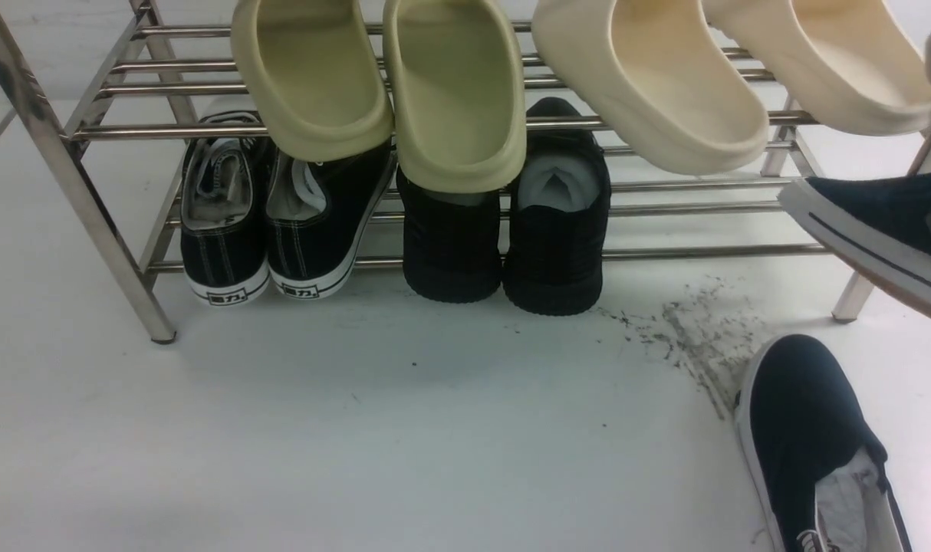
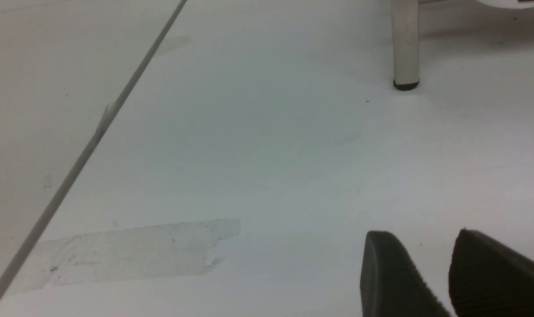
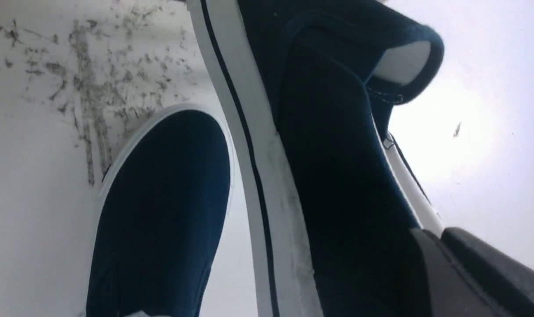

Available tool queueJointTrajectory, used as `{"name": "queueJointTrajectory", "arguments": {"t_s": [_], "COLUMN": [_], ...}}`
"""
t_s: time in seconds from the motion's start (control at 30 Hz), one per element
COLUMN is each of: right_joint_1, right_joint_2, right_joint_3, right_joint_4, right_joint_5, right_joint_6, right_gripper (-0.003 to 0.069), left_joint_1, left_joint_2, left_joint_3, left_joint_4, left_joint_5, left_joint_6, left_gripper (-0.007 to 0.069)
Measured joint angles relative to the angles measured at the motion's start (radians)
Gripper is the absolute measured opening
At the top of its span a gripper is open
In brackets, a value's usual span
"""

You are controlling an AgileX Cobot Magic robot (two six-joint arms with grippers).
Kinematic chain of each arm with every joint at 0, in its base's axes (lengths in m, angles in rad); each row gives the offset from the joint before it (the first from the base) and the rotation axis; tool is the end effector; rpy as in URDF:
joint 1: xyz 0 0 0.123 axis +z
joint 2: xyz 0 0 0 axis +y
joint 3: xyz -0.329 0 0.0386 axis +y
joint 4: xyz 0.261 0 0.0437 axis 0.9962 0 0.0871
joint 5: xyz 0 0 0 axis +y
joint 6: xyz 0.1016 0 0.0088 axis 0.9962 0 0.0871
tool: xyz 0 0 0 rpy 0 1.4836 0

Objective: Take the shoes off the shelf with your hand on the white table.

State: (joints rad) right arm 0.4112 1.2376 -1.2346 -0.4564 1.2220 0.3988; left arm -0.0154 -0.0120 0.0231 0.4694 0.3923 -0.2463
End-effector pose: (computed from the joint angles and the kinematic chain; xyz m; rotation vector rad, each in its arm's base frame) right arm 0.2295 0.0540 0.4066 -0.0958 2.5494 -0.3315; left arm 0.0289 0.0172 0.1709 0.0704 1.8520 0.2836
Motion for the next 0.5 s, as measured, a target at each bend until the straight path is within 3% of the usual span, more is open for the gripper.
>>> {"name": "queueJointTrajectory", "arguments": {"t_s": [0.5], "right_joint_1": [0.000], "right_joint_2": [-0.320], "right_joint_3": [0.125], "right_joint_4": [0.070], "right_joint_5": [0.045], "right_joint_6": [-0.053], "right_gripper": [0.0028], "left_joint_1": [0.000], "left_joint_2": [0.000], "left_joint_3": [0.000], "left_joint_4": [0.000], "left_joint_5": [0.000], "left_joint_6": [0.000], "left_gripper": [0.0240]}}
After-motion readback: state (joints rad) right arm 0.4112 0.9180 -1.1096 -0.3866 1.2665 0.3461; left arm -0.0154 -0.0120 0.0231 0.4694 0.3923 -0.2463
